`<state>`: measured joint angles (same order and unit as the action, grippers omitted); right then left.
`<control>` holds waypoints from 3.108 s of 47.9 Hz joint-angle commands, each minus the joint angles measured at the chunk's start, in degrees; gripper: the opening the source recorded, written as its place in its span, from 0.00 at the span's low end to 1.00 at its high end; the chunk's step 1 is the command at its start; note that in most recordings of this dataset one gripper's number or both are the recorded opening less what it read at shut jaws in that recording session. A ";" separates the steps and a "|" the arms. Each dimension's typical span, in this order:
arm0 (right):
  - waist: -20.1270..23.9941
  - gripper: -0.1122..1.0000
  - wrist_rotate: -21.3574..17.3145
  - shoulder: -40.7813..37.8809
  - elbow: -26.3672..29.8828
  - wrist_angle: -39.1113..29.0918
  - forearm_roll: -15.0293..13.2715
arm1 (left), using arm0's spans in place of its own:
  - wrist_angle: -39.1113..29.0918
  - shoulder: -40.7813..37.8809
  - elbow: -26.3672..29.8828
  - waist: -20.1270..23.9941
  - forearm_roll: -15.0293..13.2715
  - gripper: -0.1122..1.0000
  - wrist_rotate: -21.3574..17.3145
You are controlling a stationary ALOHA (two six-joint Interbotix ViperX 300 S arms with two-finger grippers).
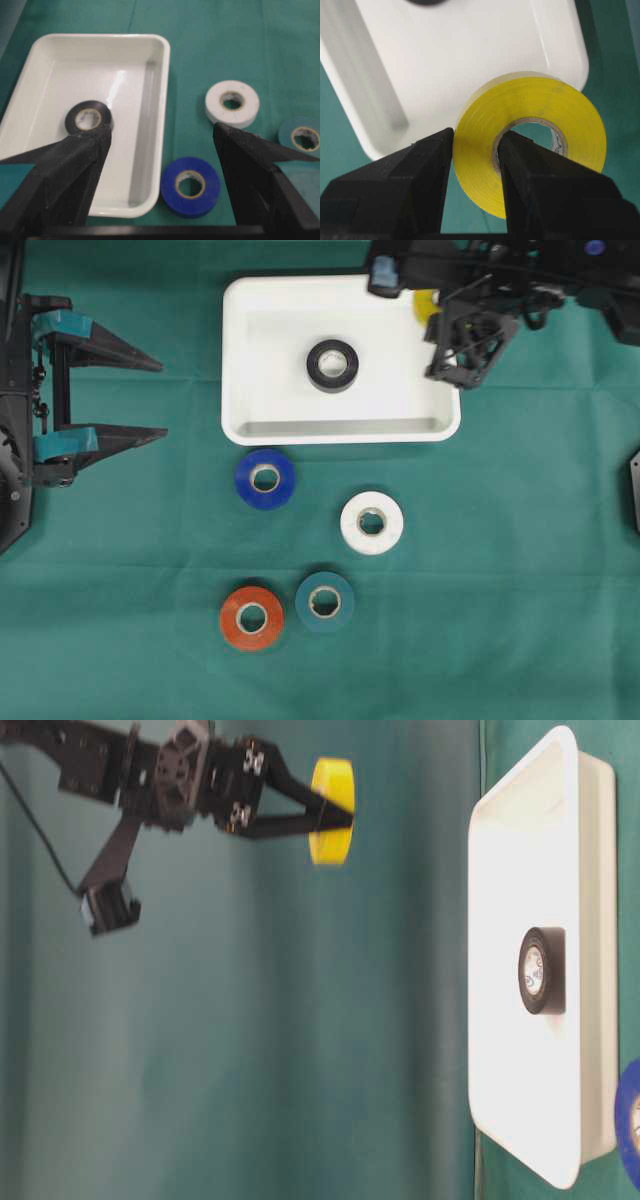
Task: Pick up the tape from a random location and place it into the white case.
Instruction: 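Carry the yellow tape up and left over the white tray, then lower the yellow tape into the tray beside the black tape, open right gripper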
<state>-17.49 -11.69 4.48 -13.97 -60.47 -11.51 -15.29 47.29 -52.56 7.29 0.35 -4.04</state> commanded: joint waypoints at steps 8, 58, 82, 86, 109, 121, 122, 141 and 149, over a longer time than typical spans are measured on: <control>0.62 0.38 0.26 -2.90 6.15 0.79 0.09 | 0.26 -0.18 1.14 -0.09 -0.18 0.84 0.00; 0.79 0.38 0.53 -3.60 6.24 0.53 0.00 | 0.18 -0.18 1.14 -0.09 -0.18 0.84 0.09; 0.79 0.38 0.44 -3.60 5.10 1.41 0.09 | 0.18 -0.18 1.14 0.00 -0.18 0.84 0.09; 0.70 0.38 0.44 -3.78 4.04 2.72 0.09 | 0.18 -0.18 1.14 0.00 -0.18 0.84 0.09; 0.79 0.38 0.35 -7.91 -4.31 14.94 0.09 | 0.18 -0.18 1.14 0.00 -0.18 0.84 0.79; 0.70 0.38 0.26 -11.95 -6.86 21.80 0.09 | 0.18 -0.18 1.14 0.00 -0.18 0.84 0.79; 0.70 0.38 0.26 -12.22 -6.94 22.15 0.09 | 0.18 -0.18 1.14 -0.09 -0.18 0.84 0.88; -0.53 0.38 0.18 -14.94 -8.00 24.70 0.00 | 0.18 -0.18 1.14 -0.09 -0.18 0.84 0.97; -0.62 0.38 0.26 -14.85 -8.17 24.87 0.09 | 0.18 -0.18 1.14 0.00 -0.18 0.84 0.88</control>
<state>-18.11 -11.43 -11.43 -22.59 -36.04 -11.51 -15.38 47.29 -52.56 7.38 0.26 -3.16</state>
